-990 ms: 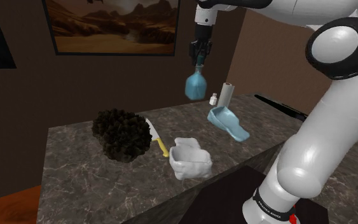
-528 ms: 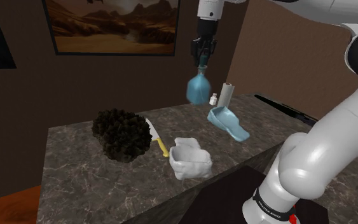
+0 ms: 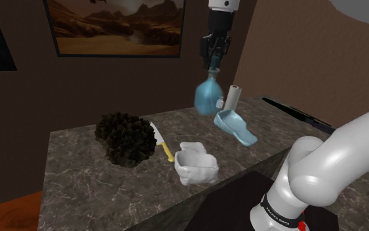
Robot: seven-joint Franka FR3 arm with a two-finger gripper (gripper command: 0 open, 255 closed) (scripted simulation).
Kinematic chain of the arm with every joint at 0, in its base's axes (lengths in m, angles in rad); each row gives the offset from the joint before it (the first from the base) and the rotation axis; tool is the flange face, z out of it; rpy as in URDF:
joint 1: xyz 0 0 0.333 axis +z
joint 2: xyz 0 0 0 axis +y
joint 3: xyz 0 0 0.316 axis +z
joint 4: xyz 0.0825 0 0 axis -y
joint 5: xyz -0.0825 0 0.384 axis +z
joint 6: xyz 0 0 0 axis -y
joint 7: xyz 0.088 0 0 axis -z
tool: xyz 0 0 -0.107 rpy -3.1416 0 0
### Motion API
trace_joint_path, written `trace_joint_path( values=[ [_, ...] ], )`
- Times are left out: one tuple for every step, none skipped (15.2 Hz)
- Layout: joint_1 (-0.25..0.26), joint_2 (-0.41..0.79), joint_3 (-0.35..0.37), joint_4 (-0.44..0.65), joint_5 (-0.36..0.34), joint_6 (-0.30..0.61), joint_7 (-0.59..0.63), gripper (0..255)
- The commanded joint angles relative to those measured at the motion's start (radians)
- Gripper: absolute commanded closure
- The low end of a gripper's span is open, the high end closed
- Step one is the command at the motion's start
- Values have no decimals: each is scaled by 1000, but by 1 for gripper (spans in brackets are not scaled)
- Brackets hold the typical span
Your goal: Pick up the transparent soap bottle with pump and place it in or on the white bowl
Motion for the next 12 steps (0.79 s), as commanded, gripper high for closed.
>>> trace_joint_path(
  values=[
    [12, -37, 32, -20, 13, -19, 45, 255],
    [18, -53, 48, -25, 21, -31, 65, 255],
    [24, -67, 64, -28, 29, -43, 86, 255],
    [30, -81, 80, -31, 37, -55, 107, 255],
    [38, -99, 103, -32, 50, -73, 138, 255],
    [38, -106, 103, -52, 51, -60, 137, 255],
    [38, -113, 103, -72, 52, -46, 138, 255],
    [38, -120, 103, -91, 52, -34, 138, 255],
    [39, -126, 103, -111, 52, -21, 138, 255],
    [39, -133, 103, -130, 53, -8, 138, 255],
    [39, -139, 103, -149, 53, 5, 138, 255],
    [40, -144, 103, -167, 54, 18, 138, 255]
  ],
)
